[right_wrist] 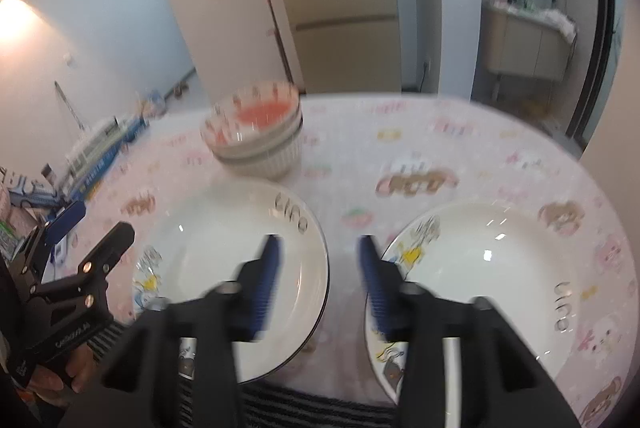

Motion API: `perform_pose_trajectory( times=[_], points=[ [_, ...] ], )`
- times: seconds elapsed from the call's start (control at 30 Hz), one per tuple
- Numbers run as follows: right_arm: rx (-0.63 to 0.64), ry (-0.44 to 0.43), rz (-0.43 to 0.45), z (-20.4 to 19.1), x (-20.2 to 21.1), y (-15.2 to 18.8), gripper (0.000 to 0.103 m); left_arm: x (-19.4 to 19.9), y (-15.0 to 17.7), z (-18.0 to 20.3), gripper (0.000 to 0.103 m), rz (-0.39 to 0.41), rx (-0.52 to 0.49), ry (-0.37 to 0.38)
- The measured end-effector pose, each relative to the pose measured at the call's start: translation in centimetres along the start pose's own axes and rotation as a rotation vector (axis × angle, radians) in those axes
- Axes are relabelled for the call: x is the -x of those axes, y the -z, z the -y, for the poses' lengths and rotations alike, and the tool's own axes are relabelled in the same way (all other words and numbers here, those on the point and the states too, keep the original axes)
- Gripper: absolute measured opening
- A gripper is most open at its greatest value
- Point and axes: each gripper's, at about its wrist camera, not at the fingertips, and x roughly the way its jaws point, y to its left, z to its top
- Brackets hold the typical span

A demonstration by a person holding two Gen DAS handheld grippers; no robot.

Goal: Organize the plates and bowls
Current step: 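Lower and release the left gripper's plate while the right gripper sets its plate onto another plate, then raise both open grippers away from the plates, then grasp the cartoon-printed white plate rim with the left gripper while the right gripper grasps another plate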

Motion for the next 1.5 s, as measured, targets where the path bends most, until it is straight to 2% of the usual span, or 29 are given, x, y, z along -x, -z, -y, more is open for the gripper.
perform_pose_trajectory(
  times=[0.07,0.2,0.23,0.3,0.4,0.5,0.67,0.8,0.87,0.93,1.07,1.23,1.3,1.37,1.5],
  points=[
    [-0.028,-0.004,0.107,0.7,2.8,-0.4,0.077,2.2,-0.8,0.3,0.102,0.093,-0.005,0.001],
    [-0.030,0.003,0.216,2.3,7.7,-0.9,0.078,6.3,-2.7,0.7,0.102,0.233,0.011,0.036],
    [-0.024,0.016,0.246,2.8,9.0,-1.0,0.078,7.2,-3.2,0.8,0.102,0.255,0.018,0.049],
    [-0.008,0.053,0.303,3.5,11.5,-1.1,0.087,8.9,-4.0,1.3,0.102,0.299,0.019,0.077],
    [0.005,0.114,0.394,4.7,15.2,-0.8,0.087,10.8,-5.0,2.5,0.102,0.342,-0.012,0.094],
    [-0.006,0.146,0.458,6.0,18.5,-0.4,0.087,11.9,-5.8,3.9,0.102,0.340,-0.009,0.146],
    [-0.023,0.171,0.539,7.8,22.9,0.7,0.088,10.9,-7.2,6.2,0.102,0.259,0.026,0.291],
    [-0.030,0.196,0.567,9.1,24.3,1.4,0.088,9.7,-7.8,7.9,0.102,0.194,0.041,0.320],
    [-0.037,0.208,0.564,10.1,24.3,1.6,0.089,8.4,-7.9,8.7,0.102,0.123,0.055,0.354],
    [-0.046,0.217,0.551,10.7,23.9,1.8,0.089,7.4,-7.6,9.8,0.102,0.067,0.052,0.358],
    [-0.097,0.201,0.484,13.1,22.1,1.5,0.089,4.7,-7.4,11.7,0.102,-0.060,0.018,0.342],
    [-0.168,0.152,0.381,16.3,18.9,1.8,0.089,0.3,-6.0,14.0,0.102,-0.286,-0.020,0.376],
    [-0.189,0.141,0.327,17.5,17.4,2.0,0.089,-1.1,-5.3,14.9,0.100,-0.341,-0.036,0.386],
    [-0.206,0.117,0.252,18.5,15.4,2.1,0.089,-2.4,-4.8,15.7,0.094,-0.386,-0.047,0.398],
    [-0.249,0.062,0.143,20.6,12.0,2.9,0.089,-5.0,-4.2,16.7,0.092,-0.473,-0.047,0.415]
  ],
)
